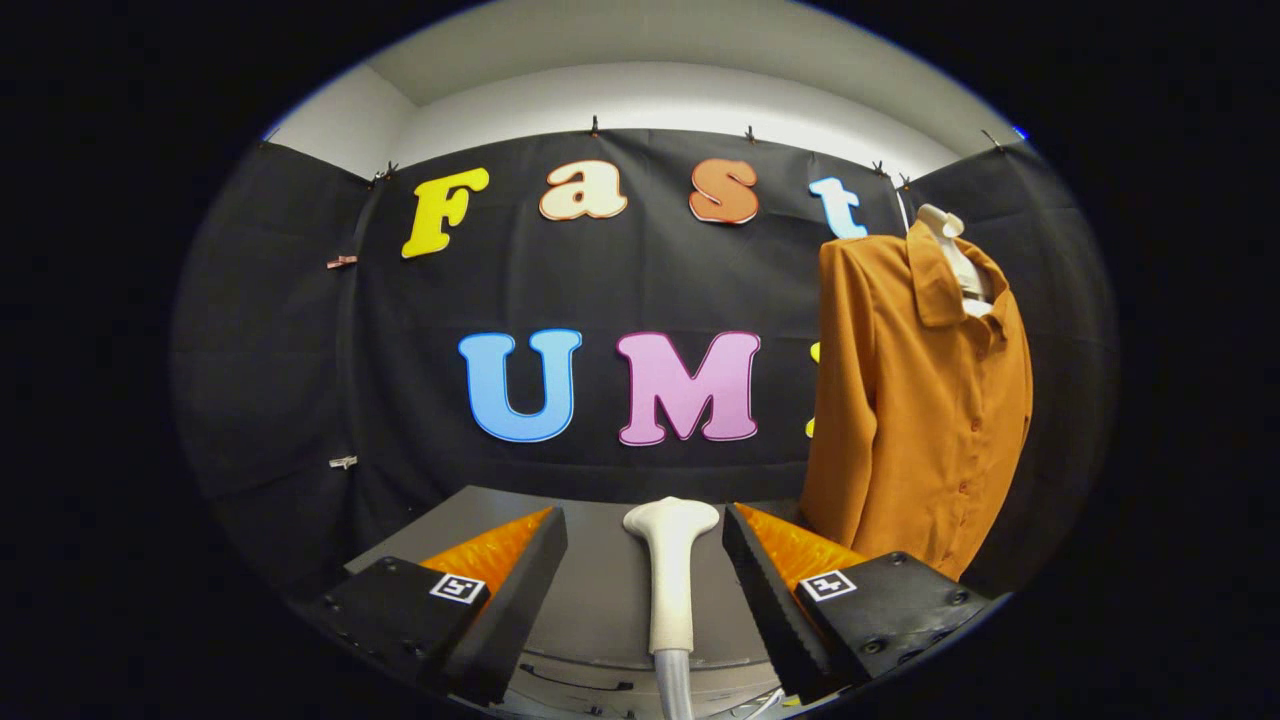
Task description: Iron the clothes twice with a garment steamer, once on the left side and once on the right side.
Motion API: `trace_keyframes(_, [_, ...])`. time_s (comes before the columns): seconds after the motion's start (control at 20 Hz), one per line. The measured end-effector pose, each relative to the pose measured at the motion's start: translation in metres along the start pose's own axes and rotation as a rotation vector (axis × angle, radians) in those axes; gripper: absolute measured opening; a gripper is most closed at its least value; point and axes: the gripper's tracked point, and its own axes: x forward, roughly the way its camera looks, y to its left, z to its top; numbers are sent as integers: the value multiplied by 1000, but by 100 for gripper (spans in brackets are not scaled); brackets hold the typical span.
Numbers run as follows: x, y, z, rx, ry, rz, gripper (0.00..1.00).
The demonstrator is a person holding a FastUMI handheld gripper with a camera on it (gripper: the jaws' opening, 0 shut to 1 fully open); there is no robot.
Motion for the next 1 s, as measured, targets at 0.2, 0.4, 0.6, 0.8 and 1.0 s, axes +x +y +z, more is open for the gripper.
trace_keyframes(0.2, [46, -11, -32, 19, 112, -5, 99])
trace_keyframes(0.4, [76, -21, -62, 47, 240, -27, 99])
trace_keyframes(0.6, [95, -26, -84, 60, 328, -44, 99])
trace_keyframes(0.8, [108, -28, -99, 52, 392, -54, 99])
trace_keyframes(1.0, [117, -31, -110, 60, 438, -75, 99])
